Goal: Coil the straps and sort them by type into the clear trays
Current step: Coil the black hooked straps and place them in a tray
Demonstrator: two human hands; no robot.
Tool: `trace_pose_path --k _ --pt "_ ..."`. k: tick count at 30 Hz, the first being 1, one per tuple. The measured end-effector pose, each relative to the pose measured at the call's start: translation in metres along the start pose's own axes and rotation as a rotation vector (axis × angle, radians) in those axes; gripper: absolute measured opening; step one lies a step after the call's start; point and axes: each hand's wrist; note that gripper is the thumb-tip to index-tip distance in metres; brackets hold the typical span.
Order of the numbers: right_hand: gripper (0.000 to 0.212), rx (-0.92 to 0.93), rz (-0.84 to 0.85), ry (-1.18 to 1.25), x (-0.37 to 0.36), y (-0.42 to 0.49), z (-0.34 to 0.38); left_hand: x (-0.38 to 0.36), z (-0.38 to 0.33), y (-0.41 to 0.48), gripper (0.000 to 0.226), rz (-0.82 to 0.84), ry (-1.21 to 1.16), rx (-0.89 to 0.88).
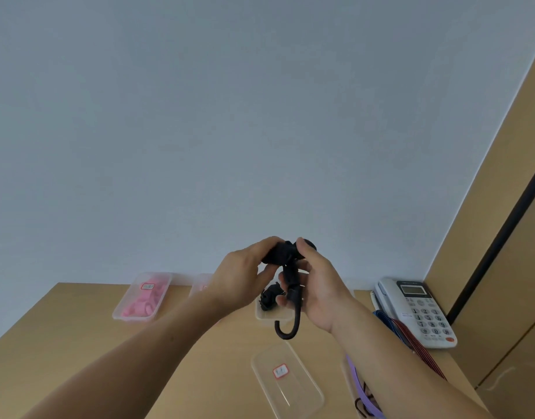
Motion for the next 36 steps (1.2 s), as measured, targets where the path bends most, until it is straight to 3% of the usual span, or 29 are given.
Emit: trace_pose_path --k 2,6,8,12,15,17,20,24,29,32,34,36 --pt "0.054 -0.017 -0.006 -0.021 -0.001 0.0 0.001 -0.001 0.004 -0.003 0.038 -0.017 0.115 -0.151" --pt "0.043 -0.008 -0.039 -0.112 0.0 0.001 -0.001 0.0 0.013 -0.005 0.06 0.005 0.208 -0.345" --pt "0.037 0.047 -0.053 -0.143 0.005 0.003 -0.002 0.002 0.015 -0.008 0.057 0.056 0.004 -0.181" --pt "0.022 0.21 -0.082 -0.377 0.013 0.005 -0.001 0.021 0.01 0.004 0.073 0.298 -0.623 0.427" --pt "0.024 0.243 -0.081 -0.697 0.012 0.006 0.0 0.03 0.009 0.016 0.08 0.512 -0.542 0.455" --pt "0.039 0.22 -0.102 -0.781 0.014 0.007 0.0 0.028 0.008 0.014 0.064 0.616 -0.473 0.361" --pt "0.062 0.134 -0.053 -0.623 0.021 0.006 0.001 0.027 0.012 0.006 0.043 0.562 -0.635 0.383" --pt "0.044 0.116 0.068 -0.56 0.024 0.004 0.007 0.024 0.017 0.0 0.039 0.438 -0.736 0.457" --pt "0.047 0.205 0.191 -0.105 0.033 0.0 0.024 0.022 0.018 0.0 0.039 0.027 -1.039 0.705" --pt "0.031 0.362 0.179 -0.204 0.032 -0.002 0.027 0.02 0.021 -0.002 0.029 -0.077 -1.182 0.827" --pt "0.016 0.409 0.101 -0.3 0.029 -0.001 0.024 0.016 0.02 -0.004 0.03 -0.062 -1.237 0.883" --pt "0.015 0.412 0.004 -0.361 0.025 0.0 0.022 0.012 0.018 -0.005 0.029 -0.041 -1.243 0.911"
Point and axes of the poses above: each hand's wrist, its own y-axis towards the middle knuckle, its own x-axis out of the back of the hand, z = x × y, and after that the axes turned 13 degrees about -x, right-handed
